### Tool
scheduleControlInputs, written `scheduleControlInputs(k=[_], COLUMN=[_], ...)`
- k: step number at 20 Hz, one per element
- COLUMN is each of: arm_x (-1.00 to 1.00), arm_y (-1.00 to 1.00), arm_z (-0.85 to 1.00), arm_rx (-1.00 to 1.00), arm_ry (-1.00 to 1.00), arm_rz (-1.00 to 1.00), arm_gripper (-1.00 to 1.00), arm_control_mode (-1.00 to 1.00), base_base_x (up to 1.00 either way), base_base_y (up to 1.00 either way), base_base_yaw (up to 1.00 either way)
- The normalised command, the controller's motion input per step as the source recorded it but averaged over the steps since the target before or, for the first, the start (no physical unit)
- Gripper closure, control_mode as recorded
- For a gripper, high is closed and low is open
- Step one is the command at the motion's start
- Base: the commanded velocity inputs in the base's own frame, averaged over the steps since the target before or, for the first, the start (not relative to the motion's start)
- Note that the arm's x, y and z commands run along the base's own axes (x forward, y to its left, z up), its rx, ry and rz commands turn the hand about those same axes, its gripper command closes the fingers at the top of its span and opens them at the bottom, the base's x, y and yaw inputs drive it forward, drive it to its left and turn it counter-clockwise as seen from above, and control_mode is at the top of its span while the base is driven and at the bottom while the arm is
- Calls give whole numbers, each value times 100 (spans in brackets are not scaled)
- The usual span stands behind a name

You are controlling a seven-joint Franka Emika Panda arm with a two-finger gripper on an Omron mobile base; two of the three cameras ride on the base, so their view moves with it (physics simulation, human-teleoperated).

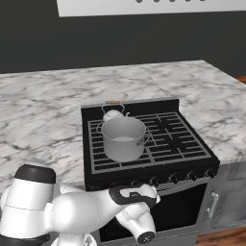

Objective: Pick the kettle from the cabinet and place it on a stove burner. Then pick the pot from the counter and place it on another stove burner. Finally, turn both burners on.

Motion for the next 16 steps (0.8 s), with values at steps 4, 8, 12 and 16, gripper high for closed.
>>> scheduleControlInputs(k=[4, 8, 12, 16], arm_x=[10, 12, 12, 11], arm_y=[0, 0, 0, 0], arm_z=[-5, -11, -16, -19], arm_rx=[0, 0, 0, 0], arm_ry=[0, 0, 0, 0], arm_rz=[0, 0, 0, 0], arm_gripper=[-100, -100, -100, -100], arm_control_mode=[-100, -100, -100, -100], base_base_x=[0, 0, 0, 0], base_base_y=[0, 0, 0, 0], base_base_yaw=[0, 0, 0, 0])
